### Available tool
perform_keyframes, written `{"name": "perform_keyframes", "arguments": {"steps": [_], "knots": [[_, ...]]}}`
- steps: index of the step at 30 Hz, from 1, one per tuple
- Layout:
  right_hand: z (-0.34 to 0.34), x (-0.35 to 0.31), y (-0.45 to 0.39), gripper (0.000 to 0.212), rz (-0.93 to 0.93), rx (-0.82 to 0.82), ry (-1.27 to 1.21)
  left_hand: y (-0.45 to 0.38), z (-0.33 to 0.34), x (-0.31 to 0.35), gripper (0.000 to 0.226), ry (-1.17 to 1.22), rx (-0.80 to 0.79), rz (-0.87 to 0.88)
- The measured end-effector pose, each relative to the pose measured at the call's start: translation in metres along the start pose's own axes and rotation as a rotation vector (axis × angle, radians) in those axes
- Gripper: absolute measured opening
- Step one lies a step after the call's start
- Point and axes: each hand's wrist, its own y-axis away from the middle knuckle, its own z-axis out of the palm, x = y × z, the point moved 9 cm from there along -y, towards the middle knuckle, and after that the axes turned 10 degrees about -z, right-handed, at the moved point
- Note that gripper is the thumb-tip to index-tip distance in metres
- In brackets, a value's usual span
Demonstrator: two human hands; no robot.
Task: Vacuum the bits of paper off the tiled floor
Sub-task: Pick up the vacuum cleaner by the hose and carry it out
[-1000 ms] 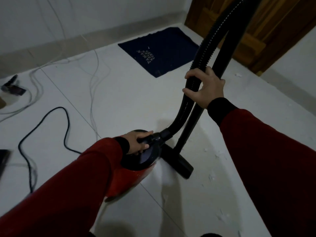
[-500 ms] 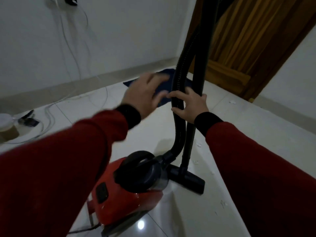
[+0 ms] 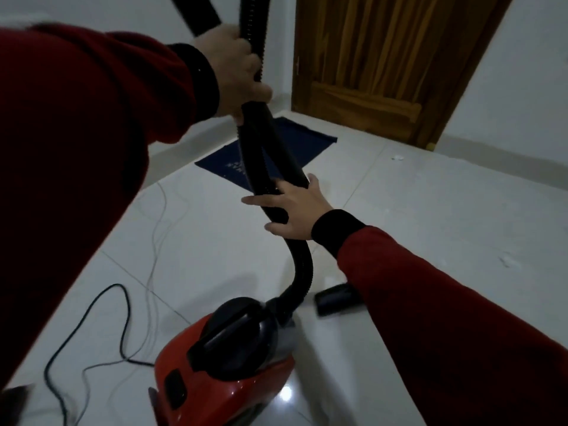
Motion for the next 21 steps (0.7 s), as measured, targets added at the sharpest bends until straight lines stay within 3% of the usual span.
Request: {"name": "perform_keyframes", "arguments": {"steps": [3, 6, 8, 10, 12, 16, 18, 21], "knots": [[-0.008, 0.012, 0.009, 0.044, 0.232, -0.004, -0.179, -0.003, 0.004, -0.003, 0.054, 0.089, -0.173, 0.172], [-0.034, 0.026, 0.042, 0.022, 0.642, 0.387, -0.654, -0.001, 0.0, -0.013, 0.054, 0.309, -0.337, 0.202], [-0.033, 0.018, 0.063, 0.024, 0.972, 0.596, -1.329, 0.006, -0.006, -0.022, 0.055, 0.501, -0.475, 0.184], [-0.034, -0.015, 0.048, 0.038, 1.069, 0.625, -2.086, 0.019, -0.013, -0.027, 0.054, 0.653, -0.629, 0.197], [-0.05, -0.029, 0.039, 0.05, 1.123, 0.789, -2.402, 0.038, -0.023, -0.026, 0.049, 0.765, -0.759, 0.228], [-0.028, -0.036, 0.059, 0.067, 1.467, 1.055, -2.285, 0.079, -0.024, -0.009, 0.057, 0.967, -0.937, 0.21], [-0.006, -0.041, 0.07, 0.087, 1.478, 0.986, -2.169, 0.104, -0.015, 0.014, 0.059, 1.078, -1.006, 0.201], [0.029, -0.057, 0.077, 0.085, 1.417, 0.825, -2.024, 0.145, 0.004, 0.056, 0.06, 1.148, -0.986, 0.205]]}}
